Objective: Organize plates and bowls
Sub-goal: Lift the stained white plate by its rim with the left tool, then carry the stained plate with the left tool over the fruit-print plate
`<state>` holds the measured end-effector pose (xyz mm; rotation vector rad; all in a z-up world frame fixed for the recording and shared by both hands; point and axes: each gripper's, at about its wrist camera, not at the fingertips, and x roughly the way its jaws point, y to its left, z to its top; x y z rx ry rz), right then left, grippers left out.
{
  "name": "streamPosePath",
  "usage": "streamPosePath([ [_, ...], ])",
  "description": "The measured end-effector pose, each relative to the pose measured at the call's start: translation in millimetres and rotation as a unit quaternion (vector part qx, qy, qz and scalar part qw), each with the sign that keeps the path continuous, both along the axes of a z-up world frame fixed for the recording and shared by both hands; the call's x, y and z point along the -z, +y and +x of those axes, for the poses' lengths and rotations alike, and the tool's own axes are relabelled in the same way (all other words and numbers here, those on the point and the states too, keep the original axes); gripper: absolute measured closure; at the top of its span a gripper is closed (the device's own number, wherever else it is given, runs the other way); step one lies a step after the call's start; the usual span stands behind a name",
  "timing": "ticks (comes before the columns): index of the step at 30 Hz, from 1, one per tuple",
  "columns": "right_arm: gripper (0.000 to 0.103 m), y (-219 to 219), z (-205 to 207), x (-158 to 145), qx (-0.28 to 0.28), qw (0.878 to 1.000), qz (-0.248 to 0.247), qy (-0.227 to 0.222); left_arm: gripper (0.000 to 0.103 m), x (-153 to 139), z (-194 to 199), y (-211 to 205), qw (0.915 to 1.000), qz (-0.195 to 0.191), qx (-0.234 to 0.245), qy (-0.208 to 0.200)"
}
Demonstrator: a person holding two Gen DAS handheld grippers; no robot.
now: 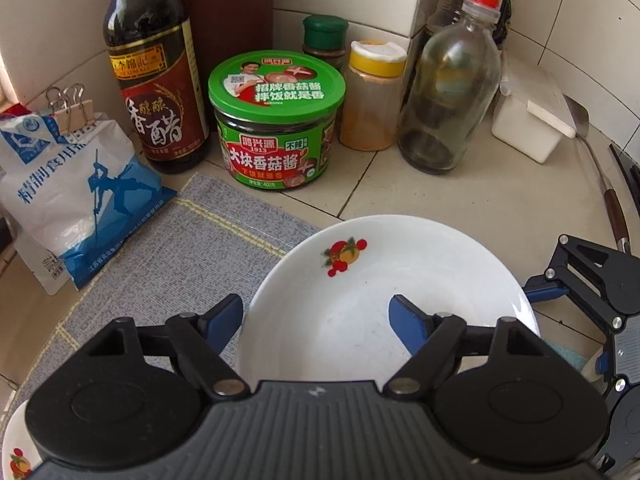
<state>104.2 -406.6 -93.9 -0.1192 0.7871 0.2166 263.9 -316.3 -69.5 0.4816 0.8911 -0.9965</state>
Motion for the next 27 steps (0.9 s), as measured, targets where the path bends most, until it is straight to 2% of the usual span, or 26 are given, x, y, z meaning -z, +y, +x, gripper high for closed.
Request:
streamPosePath([
  [10,0.0,16.6,-45.5,-25.9,0.024,0.999,0.003,-0.029,0.016,-54.0,-51.5,70.2,0.9954,-0.047,-0.056,-0.061],
  [14,0.0,36.1,-58.4,-27.6,0.006,0.999,0.003,-0.034,0.015,-63.2,-83.3,106.1,0.9893,-0.06,-0.111,-0.074],
  [17,0.0,51.4,-66.9,-27.1,-0.007,1.0,0.005,-0.027,0.015,-64.3,-111.2,131.4,0.9829,-0.065,-0.154,-0.076],
  [20,0.0,64.9,-75.8,-27.2,-0.015,1.0,0.011,-0.023,0.015,-61.0,-135.9,158.1,0.9772,-0.069,-0.191,-0.06],
  [23,0.0,79.8,-84.4,-26.1,-0.024,0.999,0.014,-0.018,0.015,-56.6,-152.7,183.6,0.9708,-0.072,-0.225,-0.043],
  [27,0.0,101.3,-95.5,-22.7,-0.047,0.999,0.014,-0.009,0.015,-53.4,-167.7,218.0,0.9626,-0.074,-0.258,-0.04],
])
